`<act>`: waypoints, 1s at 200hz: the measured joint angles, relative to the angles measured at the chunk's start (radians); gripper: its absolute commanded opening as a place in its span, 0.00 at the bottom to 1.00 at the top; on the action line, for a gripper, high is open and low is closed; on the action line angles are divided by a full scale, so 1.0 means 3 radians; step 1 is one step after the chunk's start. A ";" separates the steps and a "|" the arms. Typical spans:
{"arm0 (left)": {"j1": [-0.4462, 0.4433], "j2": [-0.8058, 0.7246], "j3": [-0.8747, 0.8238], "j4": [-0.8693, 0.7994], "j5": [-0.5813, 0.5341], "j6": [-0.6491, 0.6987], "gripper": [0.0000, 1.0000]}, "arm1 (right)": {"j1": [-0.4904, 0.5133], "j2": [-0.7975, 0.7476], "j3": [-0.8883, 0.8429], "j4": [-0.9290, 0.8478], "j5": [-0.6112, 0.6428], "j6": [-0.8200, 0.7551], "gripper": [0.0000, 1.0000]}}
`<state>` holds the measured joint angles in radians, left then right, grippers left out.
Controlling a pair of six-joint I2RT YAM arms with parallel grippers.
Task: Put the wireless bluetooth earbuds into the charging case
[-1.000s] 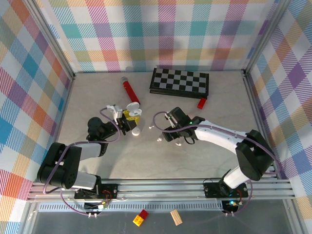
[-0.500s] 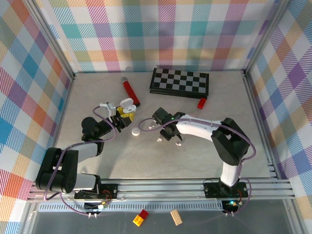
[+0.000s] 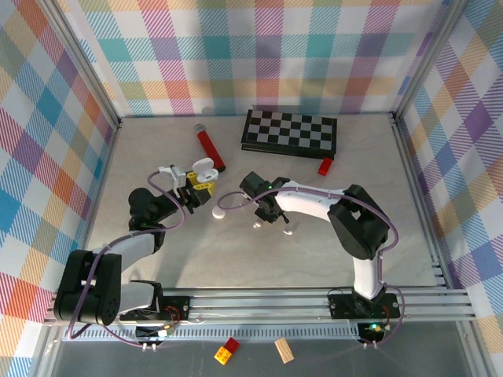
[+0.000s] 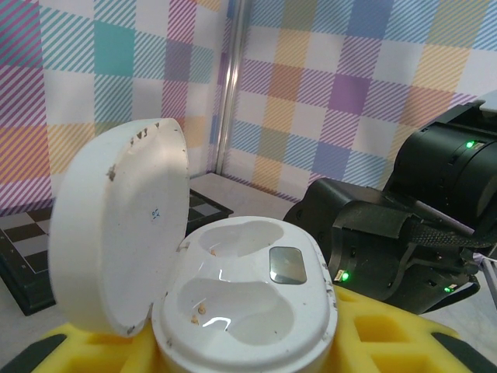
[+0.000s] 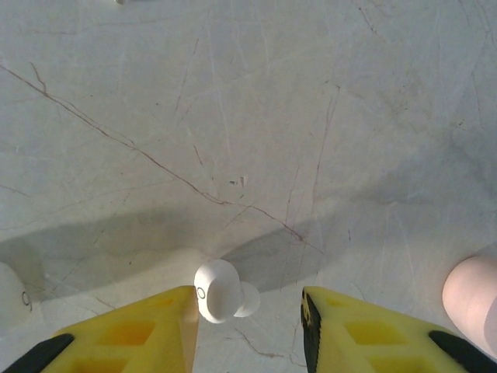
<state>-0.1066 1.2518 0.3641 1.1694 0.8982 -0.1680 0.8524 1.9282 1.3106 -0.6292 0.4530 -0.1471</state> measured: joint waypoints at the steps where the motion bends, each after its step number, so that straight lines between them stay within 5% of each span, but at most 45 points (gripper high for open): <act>1: 0.0000 0.0000 0.0000 0.0000 0.0000 0.0000 0.39 | 0.0000 0.0004 0.0004 -0.0003 -0.0001 0.0000 0.38; 119: 0.0000 0.0019 0.0000 0.0039 0.0008 -0.0038 0.39 | 0.0000 0.0267 0.0225 -0.0113 0.0031 0.0004 0.23; 200: 0.0000 0.0051 0.0000 0.0039 0.0008 -0.0052 0.39 | -0.0001 0.0343 0.0313 -0.0317 0.0005 0.0053 0.28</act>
<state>-0.1066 1.2671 0.3641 1.1812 0.9005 -0.1837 0.8520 2.0312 1.4044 -0.7242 0.4545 -0.1310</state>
